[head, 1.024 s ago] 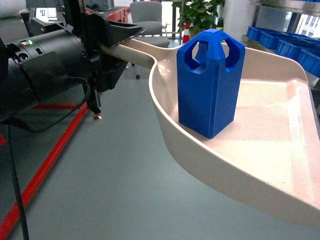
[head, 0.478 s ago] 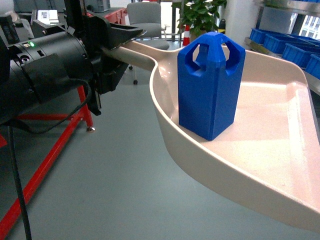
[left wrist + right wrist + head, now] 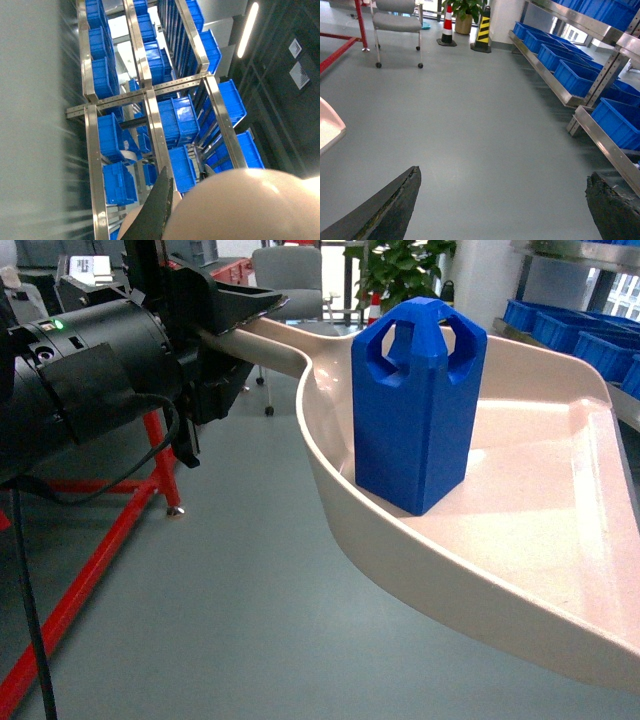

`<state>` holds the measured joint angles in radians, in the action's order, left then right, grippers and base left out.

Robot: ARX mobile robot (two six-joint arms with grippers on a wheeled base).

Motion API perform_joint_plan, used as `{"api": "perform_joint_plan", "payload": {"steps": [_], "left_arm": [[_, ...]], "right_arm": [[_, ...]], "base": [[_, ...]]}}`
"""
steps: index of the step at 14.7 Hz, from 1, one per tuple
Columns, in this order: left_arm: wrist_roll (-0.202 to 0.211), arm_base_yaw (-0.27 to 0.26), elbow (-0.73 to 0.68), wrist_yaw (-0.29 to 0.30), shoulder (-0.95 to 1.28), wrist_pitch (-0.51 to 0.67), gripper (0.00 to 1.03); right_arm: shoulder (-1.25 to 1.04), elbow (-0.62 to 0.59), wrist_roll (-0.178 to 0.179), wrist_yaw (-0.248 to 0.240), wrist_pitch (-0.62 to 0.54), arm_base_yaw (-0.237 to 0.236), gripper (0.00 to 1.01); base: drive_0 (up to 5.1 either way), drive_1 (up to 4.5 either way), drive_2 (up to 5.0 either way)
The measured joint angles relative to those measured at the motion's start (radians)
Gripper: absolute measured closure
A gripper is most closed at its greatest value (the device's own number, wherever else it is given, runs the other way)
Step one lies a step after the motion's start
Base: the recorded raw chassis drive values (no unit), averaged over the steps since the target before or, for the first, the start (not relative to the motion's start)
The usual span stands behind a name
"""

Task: Place part in tray to right shelf

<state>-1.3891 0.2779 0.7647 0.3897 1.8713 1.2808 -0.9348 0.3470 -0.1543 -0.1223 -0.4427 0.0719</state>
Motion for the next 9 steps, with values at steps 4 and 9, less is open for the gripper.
{"api": "perform_joint_plan", "payload": {"steps": [4,9], "left_arm": [[0.000,0.000,0.000,0.000,0.000,-0.002,0.90],[0.000,0.000,0.000,0.000,0.000,0.000,0.90]], "right_arm": [[-0.001,0.000,0.000,0.000,0.001,0.000,0.03],[0.000,0.000,0.000,0.000,0.001,0.000,0.03]], "base": [[-0.1,4.26,-4.4],[0.0,4.30,-4.4]]}}
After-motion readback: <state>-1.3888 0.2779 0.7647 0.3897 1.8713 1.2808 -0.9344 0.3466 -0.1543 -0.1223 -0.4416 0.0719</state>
